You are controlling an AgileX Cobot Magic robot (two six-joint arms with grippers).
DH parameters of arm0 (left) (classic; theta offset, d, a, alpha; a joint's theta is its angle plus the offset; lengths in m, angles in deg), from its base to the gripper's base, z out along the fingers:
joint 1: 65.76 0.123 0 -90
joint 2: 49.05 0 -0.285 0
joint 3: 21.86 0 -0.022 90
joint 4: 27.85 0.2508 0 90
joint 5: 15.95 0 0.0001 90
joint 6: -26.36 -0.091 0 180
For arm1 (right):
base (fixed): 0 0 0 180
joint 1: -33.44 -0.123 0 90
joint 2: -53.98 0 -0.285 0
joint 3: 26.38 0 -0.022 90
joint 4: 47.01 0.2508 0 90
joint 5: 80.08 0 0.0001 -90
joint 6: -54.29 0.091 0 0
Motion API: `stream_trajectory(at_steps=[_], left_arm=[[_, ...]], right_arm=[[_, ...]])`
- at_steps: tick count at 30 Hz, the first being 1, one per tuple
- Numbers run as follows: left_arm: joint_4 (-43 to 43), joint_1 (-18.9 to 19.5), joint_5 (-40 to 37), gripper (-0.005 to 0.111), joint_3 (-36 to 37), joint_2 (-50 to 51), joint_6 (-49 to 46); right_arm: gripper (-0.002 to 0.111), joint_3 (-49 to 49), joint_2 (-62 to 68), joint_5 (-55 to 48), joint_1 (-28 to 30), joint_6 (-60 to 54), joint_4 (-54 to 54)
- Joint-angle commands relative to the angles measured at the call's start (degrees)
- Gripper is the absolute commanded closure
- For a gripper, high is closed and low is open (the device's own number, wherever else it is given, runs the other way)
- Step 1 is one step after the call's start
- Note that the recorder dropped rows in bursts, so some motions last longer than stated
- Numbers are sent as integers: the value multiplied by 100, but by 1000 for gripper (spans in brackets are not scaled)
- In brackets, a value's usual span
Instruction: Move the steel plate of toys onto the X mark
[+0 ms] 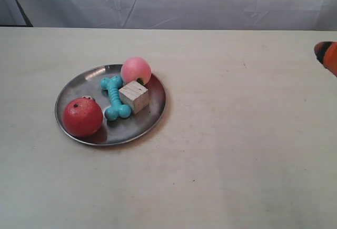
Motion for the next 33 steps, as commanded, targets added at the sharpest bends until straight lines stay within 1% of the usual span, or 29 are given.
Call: stream_trajectory(at_steps=[1, 4, 9, 11, 14, 19, 24, 33], left_arm=[[126, -14, -8, 107, 13, -27, -20], [135, -14, 79, 107, 73, -27, -20], [84, -14, 497, 107, 334, -27, -20], [70, -14, 642, 107, 392, -27, -20], [6, -14, 653, 107, 392, -27, -20], [-298, -14, 642, 107, 392, -27, -20], [-298, -14, 517, 107, 392, -27, -20], [-254, -14, 513, 107, 392, -27, -20]], right_arm=[[108, 647, -797, 283, 438, -19, 25], [108, 1329, -1551, 452, 840, -19, 25], [108, 2245, -2838, 433, 1267, -19, 25], [108, 2285, -2963, 352, 1364, -19, 25], [108, 2285, -2963, 115, 1361, -19, 81], [108, 2285, -2963, 114, 1361, -19, 114], [108, 2285, -2963, 128, 1361, -19, 114], [108, 2285, -2963, 139, 1361, -19, 114]])
